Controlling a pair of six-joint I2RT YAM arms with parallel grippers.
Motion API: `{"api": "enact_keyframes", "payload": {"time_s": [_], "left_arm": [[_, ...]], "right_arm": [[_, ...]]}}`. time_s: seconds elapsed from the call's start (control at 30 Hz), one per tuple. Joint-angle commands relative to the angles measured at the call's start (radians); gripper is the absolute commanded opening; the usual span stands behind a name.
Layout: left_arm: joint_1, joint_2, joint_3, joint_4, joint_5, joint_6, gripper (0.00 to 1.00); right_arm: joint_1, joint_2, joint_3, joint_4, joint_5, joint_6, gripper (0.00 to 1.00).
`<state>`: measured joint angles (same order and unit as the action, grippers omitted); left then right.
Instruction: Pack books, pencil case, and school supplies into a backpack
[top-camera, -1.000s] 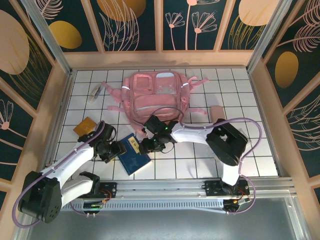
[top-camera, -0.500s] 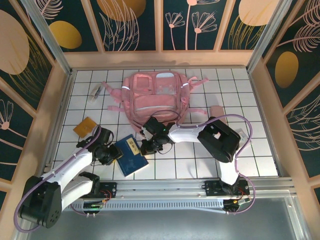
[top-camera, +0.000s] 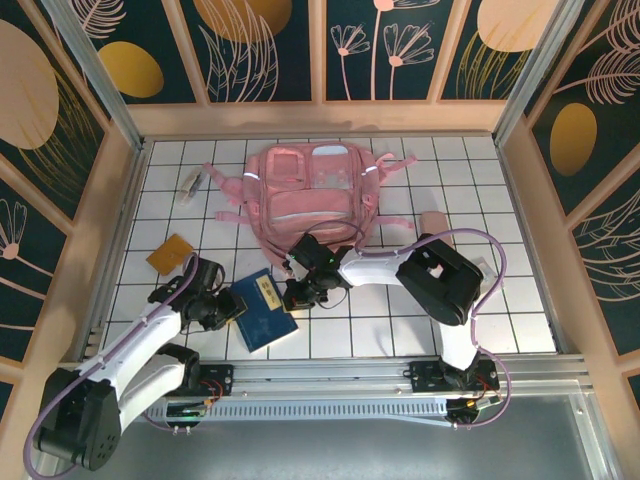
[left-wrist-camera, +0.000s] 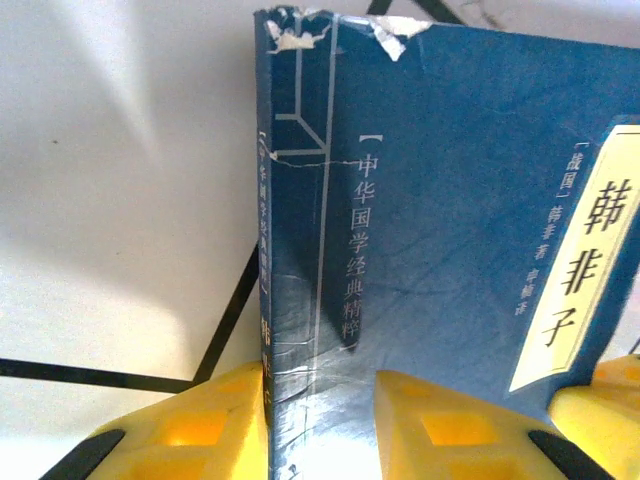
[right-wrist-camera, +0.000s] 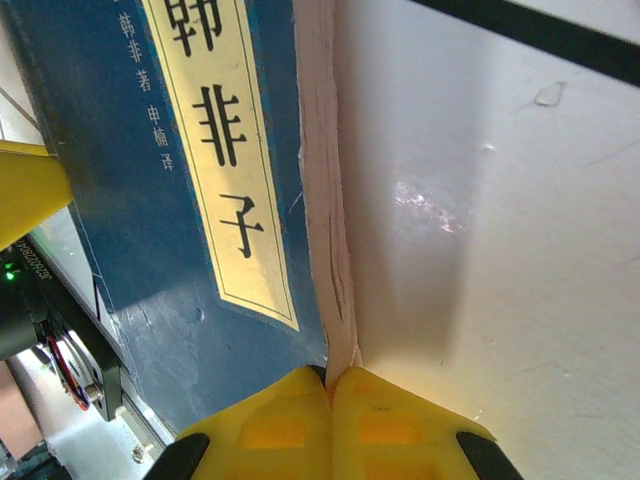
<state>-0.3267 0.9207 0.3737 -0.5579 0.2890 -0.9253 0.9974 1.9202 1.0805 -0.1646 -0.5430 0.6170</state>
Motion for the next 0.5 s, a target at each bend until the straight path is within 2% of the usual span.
{"api": "enact_keyframes", "payload": {"time_s": [0.0,0.2,0.37,0.47], "left_arm": [[-0.024,-0.041,0.032,0.247,0.366,-0.044,0.3],[-0.023,-0.045,0.034,0.263,0.397,-0.045,0.28],[-0.023,-0.052,0.032,0.329,0.466,-0.042,0.26],[-0.023,-0.06,0.021,0.393,0.526,-0.051,0.2]], "right_arm": [[0.034,0.038,-0.02,0.073,-0.029,0.041,0.0],[0.033,0.042,-0.024,0.1,-0.041,0.055,0.0],[0.029,0.051,-0.031,0.12,-0.056,0.061,0.0],[0.025,0.055,-0.039,0.141,-0.074,0.069,0.0]]}}
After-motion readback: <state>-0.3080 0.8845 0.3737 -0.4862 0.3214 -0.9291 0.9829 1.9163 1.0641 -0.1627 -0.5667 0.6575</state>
